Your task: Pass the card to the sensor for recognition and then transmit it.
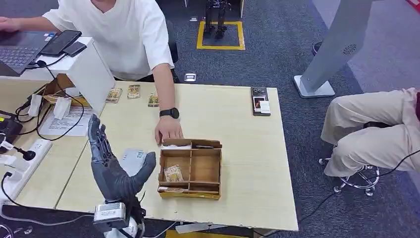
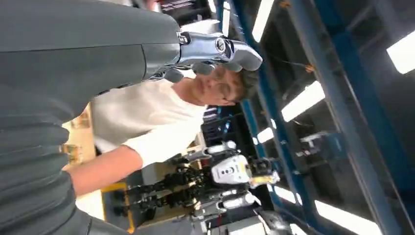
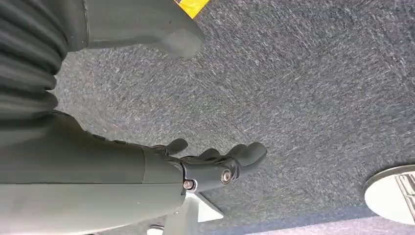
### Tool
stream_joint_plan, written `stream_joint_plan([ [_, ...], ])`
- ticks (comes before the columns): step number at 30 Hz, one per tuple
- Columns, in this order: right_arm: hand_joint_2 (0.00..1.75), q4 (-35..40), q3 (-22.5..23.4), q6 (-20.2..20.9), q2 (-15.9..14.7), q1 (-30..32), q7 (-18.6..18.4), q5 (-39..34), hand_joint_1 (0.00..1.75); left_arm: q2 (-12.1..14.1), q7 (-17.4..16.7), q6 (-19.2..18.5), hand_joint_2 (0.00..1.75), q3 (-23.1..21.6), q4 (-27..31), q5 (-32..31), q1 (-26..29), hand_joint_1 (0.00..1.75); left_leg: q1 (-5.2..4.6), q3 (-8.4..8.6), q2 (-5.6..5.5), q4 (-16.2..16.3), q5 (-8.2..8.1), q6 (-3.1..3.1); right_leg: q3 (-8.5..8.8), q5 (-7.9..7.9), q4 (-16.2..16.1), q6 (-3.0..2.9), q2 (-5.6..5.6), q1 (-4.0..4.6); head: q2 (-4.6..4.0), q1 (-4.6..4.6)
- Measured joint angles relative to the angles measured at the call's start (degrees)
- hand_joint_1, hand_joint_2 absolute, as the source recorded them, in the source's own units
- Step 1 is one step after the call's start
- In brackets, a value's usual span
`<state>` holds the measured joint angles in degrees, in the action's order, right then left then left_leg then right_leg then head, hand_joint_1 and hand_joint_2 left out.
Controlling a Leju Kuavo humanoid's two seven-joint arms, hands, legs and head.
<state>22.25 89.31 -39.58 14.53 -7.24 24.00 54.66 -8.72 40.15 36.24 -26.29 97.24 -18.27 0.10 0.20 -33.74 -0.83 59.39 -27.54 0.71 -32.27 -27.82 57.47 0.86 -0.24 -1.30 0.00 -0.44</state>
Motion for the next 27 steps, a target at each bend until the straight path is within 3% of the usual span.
stream_joint_plan([
  [7,1.75,0.0,0.0,0.0,0.0,0.0,0.0,0.1,0.0,3.1,0.0,1.8,1.75,-4.5,0.2,-11.8,1.4,0.0,0.0,-0.01,0.0,0.0,-0.01,0.0,0.0,0.0,0.0,0.0,0.01,0.0,0.0,0.0],
  [11,1.75,0.0,0.0,0.0,0.0,0.0,-0.2,0.2,0.0,3.8,-0.1,2.2,1.75,-4.9,-0.4,-18.6,2.6,0.0,-0.01,-0.01,0.0,0.0,-0.01,0.01,-0.01,-0.01,0.0,0.0,0.01,0.0,0.02,0.0],
  [16,1.75,0.0,0.0,0.0,0.0,0.0,-0.3,0.3,0.0,4.1,-0.7,2.2,1.75,-5.2,-1.2,-21.5,3.5,0.0,0.0,0.0,0.0,0.0,-0.01,0.01,-0.01,-0.01,0.0,0.0,0.01,0.0,0.02,0.0],
  [24,1.75,-0.4,0.0,0.0,-0.3,0.0,-0.5,0.8,0.0,4.0,-10.7,3.1,1.75,-5.2,-6.7,-45.1,3.6,0.0,-0.01,0.0,0.0,0.0,-0.01,0.0,-0.01,-0.01,0.0,0.0,0.01,-0.01,0.02,0.0],
  [27,1.75,-0.6,0.0,0.0,-0.3,0.0,-0.5,0.9,0.0,4.0,-11.7,3.2,1.75,-5.2,-8.3,-46.8,3.5,0.0,-0.01,0.0,0.01,0.0,-0.01,0.0,-0.01,-0.01,0.0,0.0,0.02,-0.01,0.02,0.0],
])
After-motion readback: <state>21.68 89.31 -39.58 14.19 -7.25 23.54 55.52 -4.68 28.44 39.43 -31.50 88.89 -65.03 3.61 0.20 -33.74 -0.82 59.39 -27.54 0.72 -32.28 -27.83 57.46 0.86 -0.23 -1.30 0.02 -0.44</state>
